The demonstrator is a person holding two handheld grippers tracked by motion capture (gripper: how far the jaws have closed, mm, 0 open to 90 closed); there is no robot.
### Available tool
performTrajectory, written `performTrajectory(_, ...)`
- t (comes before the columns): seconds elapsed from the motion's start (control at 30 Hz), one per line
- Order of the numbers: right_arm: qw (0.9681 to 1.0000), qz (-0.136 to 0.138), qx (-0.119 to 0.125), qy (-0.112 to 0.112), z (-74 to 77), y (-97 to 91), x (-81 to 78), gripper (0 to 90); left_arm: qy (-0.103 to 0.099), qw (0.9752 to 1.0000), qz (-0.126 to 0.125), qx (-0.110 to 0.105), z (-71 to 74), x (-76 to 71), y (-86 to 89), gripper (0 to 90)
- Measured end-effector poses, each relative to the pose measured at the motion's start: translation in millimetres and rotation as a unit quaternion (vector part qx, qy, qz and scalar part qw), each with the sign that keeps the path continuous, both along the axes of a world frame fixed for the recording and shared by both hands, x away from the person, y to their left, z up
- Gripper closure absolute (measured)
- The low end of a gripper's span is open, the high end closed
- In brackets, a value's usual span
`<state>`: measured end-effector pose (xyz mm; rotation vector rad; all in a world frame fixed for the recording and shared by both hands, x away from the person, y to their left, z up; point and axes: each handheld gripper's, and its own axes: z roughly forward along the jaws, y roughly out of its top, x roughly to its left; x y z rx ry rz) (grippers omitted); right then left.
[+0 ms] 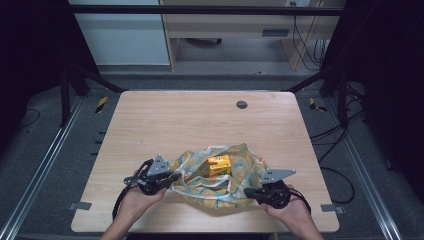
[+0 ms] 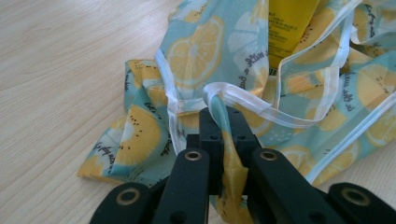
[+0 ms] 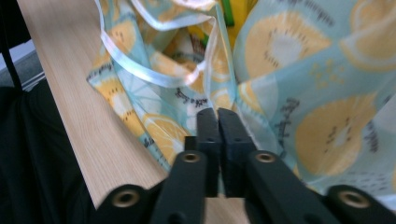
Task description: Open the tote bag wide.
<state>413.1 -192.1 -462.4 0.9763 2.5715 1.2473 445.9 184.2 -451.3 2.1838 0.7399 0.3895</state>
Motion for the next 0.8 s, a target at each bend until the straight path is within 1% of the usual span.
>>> performTrajectory(0.03,1.0000,-0.003,0.001,-0.002,3.0,-0.3,-0.2,80.3,-0.001,1.0000,0.000,-0.001,0.0,-0.3,0.1,87.4)
performTrajectory(0.07,1.0000,-0.003,0.001,-0.002,3.0,-0.3,-0.2,80.3,-0.001,1.0000,0.000,-0.001,0.0,-0.3,0.1,87.4)
performTrajectory(0.1,0.9999,-0.009,0.003,-0.012,9.7,-2.1,-0.8,74.5,-0.002,1.0000,-0.001,-0.006,0.1,-0.8,0.8,87.3)
performTrajectory(0.13,0.9999,-0.009,0.003,-0.012,9.7,-2.1,-0.8,74.5,-0.002,1.0000,-0.001,-0.006,0.1,-0.8,0.8,87.3)
performTrajectory(0.17,0.9998,-0.009,0.005,-0.018,13.5,-3.4,-1.2,72.4,-0.002,1.0000,0.000,-0.009,0.1,-1.2,1.2,87.3)
performTrajectory(0.2,0.9996,-0.010,0.006,-0.024,18.1,-5.0,-1.8,68.3,-0.003,0.9999,0.000,-0.011,0.0,-1.5,1.6,87.4)
performTrajectory(0.23,0.9992,-0.011,0.011,-0.037,27.8,-8.3,-2.4,62.5,-0.004,0.9999,-0.001,-0.011,-0.1,-1.7,2.1,87.2)
performTrajectory(0.27,0.9992,-0.011,0.011,-0.037,27.8,-8.3,-2.4,62.5,-0.004,0.9999,-0.001,-0.012,-0.1,-1.9,2.7,87.2)
performTrajectory(0.3,0.9983,-0.018,0.015,-0.053,37.7,-12.1,-1.6,57.6,-0.005,0.9999,0.000,-0.015,-0.2,-2.1,3.5,87.2)
performTrajectory(0.33,0.9983,-0.018,0.015,-0.053,37.7,-12.1,-1.6,57.6,-0.005,0.9999,0.000,-0.015,-0.2,-2.1,3.5,87.1)
performTrajectory(0.37,0.9972,-0.027,0.008,-0.069,45.2,-14.3,2.5,51.5,-0.006,0.9998,0.000,-0.017,-0.1,-2.0,3.5,87.0)
performTrajectory(0.4,0.9967,-0.034,0.000,-0.074,47.2,-14.6,4.9,47.6,-0.006,0.9998,0.001,-0.018,0.1,-2.1,3.5,87.0)
performTrajectory(0.43,0.9967,-0.034,0.000,-0.074,47.2,-14.6,4.9,47.6,-0.006,0.9998,0.001,-0.018,0.1,-2.1,3.5,87.0)
performTrajectory(0.47,0.9949,-0.050,-0.012,-0.087,51.2,-14.5,14.3,41.0,-0.008,0.9998,0.000,-0.017,0.5,-2.6,3.4,87.0)
performTrajectory(0.5,0.9949,-0.050,-0.012,-0.087,51.2,-14.5,14.3,41.0,-0.008,0.9998,0.000,-0.017,0.5,-2.6,3.4,87.0)
performTrajectory(0.53,0.9925,-0.071,-0.013,-0.099,51.9,-14.0,24.0,32.7,-0.009,0.9998,-0.001,-0.017,0.7,-2.9,3.3,86.9)
performTrajectory(0.6,0.9913,-0.081,-0.020,-0.102,51.3,-11.9,34.8,26.2,-0.010,0.9998,-0.001,-0.015,1.0,-3.1,3.8,86.9)
performTrajectory(0.67,0.9912,-0.085,-0.025,-0.099,49.3,-8.5,45.0,19.0,-0.011,0.9998,0.000,-0.017,1.2,-2.9,4.4,86.9)
performTrajectory(0.7,0.9912,-0.085,-0.025,-0.099,49.3,-8.5,45.0,19.0,-0.011,0.9998,0.000,-0.017,1.3,-2.9,4.6,86.9)
performTrajectory(0.73,0.9913,-0.086,-0.021,-0.097,48.3,-6.8,49.9,18.8,-0.011,0.9998,0.000,-0.016,1.1,-2.8,4.6,86.9)
performTrajectory(0.77,0.9911,-0.096,-0.014,-0.092,46.8,-4.0,59.6,22.1,-0.011,0.9998,-0.001,-0.016,0.9,-3.0,4.4,86.9)
performTrajectory(0.8,0.9911,-0.096,-0.014,-0.092,46.8,-4.0,59.6,22.1,-0.011,0.9998,-0.001,-0.016,0.9,-3.0,4.4,86.9)
